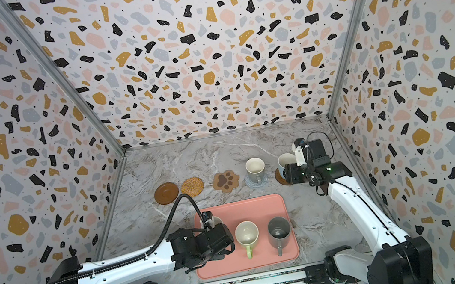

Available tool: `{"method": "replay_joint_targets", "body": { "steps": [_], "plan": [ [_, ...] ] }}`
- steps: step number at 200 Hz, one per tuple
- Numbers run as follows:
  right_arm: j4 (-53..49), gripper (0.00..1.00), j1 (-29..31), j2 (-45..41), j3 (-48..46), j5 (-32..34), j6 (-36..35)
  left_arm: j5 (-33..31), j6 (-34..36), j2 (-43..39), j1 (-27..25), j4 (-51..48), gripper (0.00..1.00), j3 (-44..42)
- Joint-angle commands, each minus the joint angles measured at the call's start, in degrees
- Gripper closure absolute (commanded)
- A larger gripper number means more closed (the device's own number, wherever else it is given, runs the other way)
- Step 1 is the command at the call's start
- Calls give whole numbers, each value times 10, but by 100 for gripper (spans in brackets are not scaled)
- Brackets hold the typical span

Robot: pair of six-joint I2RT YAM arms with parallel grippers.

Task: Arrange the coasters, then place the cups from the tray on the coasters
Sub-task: 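Close the left gripper inside the white pink-handled mug and lift it, then carry the held white mug over the cork paw coaster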

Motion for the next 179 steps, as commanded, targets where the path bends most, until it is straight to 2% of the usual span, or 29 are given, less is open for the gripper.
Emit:
{"method": "replay_joint_targets", "body": {
  "steps": [1, 115, 179],
  "plan": [
    [-12, 33, -3, -18, 1, -2, -3, -35, 37, 13, 21, 23, 86, 40],
    [-29, 33, -7, -33, 3, 5, -9, -9, 232, 149, 174, 59, 86, 198],
    [-36, 33, -10, -42, 2, 6, -12, 27, 287, 254, 243, 76, 86, 315]
  ]
}}
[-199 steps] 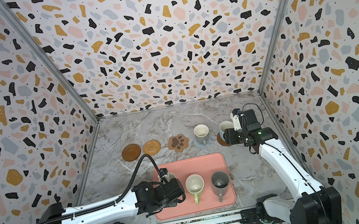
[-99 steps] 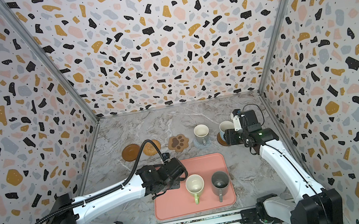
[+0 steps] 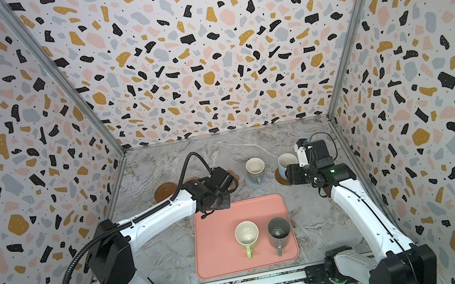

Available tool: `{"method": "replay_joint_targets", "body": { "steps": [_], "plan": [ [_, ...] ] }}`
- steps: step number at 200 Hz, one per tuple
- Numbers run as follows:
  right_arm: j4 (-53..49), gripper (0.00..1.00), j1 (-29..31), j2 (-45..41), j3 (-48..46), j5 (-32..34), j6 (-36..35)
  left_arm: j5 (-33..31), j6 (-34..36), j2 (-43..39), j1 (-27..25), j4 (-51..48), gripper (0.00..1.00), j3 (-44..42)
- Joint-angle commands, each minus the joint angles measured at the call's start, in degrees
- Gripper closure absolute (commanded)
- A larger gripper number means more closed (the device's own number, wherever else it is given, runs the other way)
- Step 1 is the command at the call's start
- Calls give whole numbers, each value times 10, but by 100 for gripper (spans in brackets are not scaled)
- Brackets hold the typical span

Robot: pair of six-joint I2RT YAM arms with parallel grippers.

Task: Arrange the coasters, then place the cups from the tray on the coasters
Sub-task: 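Carry the held white mug over the cork paw coaster, then lower the white mug onto the cork paw coaster and open the left gripper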

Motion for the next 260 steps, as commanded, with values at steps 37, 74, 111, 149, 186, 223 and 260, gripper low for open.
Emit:
{"method": "replay_joint_targets", "body": {
  "steps": [37, 74, 111, 149, 186, 223, 260],
  "plan": [
    [-19, 32, -6, -21, 1, 2, -9, 36, 34, 65, 49, 53, 86, 97],
    [-22, 32, -8, -24, -2, 1, -15, 40, 48, 123, 56, 33, 85, 153],
    [-26, 32, -14, -30, -7, 1, -20, 41, 53, 150, 68, 26, 85, 177],
    [-23, 32, -22, -33, -15, -4, -22, 42, 50, 159, 73, 27, 85, 185],
    [-23, 32, -26, -32, -16, -10, -25, 44, 49, 171, 73, 28, 85, 194],
    [-24, 32, -33, -36, -18, -12, -28, 42, 46, 171, 79, 36, 85, 188],
    [-24, 32, -36, -35, -19, -16, -30, 47, 46, 173, 79, 35, 85, 182]
  ]
}}
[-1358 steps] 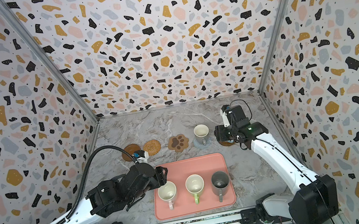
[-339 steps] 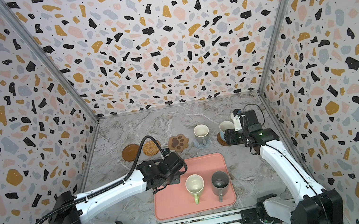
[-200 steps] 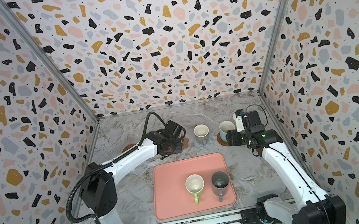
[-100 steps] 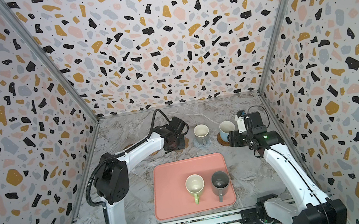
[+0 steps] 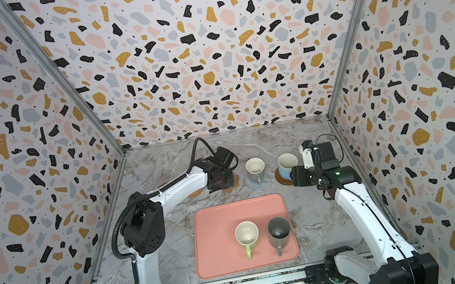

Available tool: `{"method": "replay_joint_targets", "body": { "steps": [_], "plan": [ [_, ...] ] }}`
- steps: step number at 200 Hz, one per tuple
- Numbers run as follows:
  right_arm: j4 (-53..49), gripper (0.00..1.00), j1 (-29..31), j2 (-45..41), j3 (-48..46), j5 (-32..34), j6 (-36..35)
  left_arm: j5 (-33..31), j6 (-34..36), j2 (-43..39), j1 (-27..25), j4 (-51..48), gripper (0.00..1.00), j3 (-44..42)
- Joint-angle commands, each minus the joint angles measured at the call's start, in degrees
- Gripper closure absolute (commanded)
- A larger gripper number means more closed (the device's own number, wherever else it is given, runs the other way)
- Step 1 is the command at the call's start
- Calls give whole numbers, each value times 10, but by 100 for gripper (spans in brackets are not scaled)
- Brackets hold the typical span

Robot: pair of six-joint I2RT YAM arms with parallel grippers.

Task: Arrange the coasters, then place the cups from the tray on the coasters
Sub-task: 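Lower the white mug onto the cork paw coaster and open the left gripper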

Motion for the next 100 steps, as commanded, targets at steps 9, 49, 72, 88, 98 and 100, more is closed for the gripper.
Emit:
{"method": "replay_joint_targets", "body": {
  "steps": [9, 49, 72, 88, 98, 100],
  "plan": [
    [-11, 32, -5, -16, -4, -6, -7, -3, 3, -9, 4, 25, 85, 9],
    [-9, 32, -6, -14, -5, -9, -8, -4, -2, -8, 3, 31, 84, -2],
    [-10, 32, -7, -15, -6, -9, -8, -4, -3, -7, 3, 34, 83, -8],
    [-11, 32, -8, -14, -5, -9, -10, -7, -4, -9, 3, 33, 83, -13],
    [-11, 32, -8, -15, -5, -10, -10, -10, -5, -9, 4, 33, 83, -15],
    [-11, 32, -9, -15, -5, -11, -10, -10, -6, -10, 4, 33, 83, -15]
  ]
}}
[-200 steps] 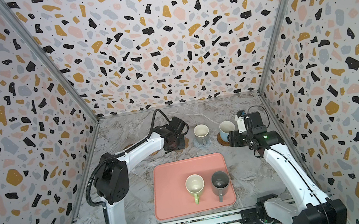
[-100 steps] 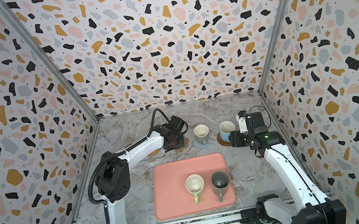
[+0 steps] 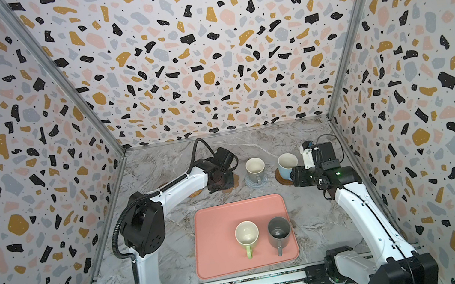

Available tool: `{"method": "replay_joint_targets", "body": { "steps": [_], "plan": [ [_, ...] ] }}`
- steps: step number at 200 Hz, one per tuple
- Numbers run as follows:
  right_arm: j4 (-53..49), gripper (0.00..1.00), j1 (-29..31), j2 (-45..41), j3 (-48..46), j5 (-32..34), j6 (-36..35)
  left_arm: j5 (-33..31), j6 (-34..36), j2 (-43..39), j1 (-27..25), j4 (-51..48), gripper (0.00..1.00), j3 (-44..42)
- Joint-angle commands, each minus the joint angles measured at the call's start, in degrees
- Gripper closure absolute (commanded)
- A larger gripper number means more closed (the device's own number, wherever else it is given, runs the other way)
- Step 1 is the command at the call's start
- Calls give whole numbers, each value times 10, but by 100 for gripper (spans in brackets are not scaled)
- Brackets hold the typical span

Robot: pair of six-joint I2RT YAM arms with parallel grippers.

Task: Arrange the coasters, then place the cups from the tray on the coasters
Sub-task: 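Lower the white mug onto the cork paw coaster and open the left gripper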

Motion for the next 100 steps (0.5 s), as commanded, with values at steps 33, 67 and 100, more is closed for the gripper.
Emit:
{"method": "replay_joint_targets", "body": {
  "steps": [33, 67, 100],
  "plan": [
    [-10, 32, -5, -13, -3, -8, -8, -15, -4, -11, 4, 27, 82, -10],
    [-11, 32, -5, -17, -1, -7, -10, -17, -8, -16, 4, 28, 79, -17],
    [-11, 32, -7, -17, -1, -8, -9, -21, -11, -22, 4, 31, 71, -22]
  ]
}}
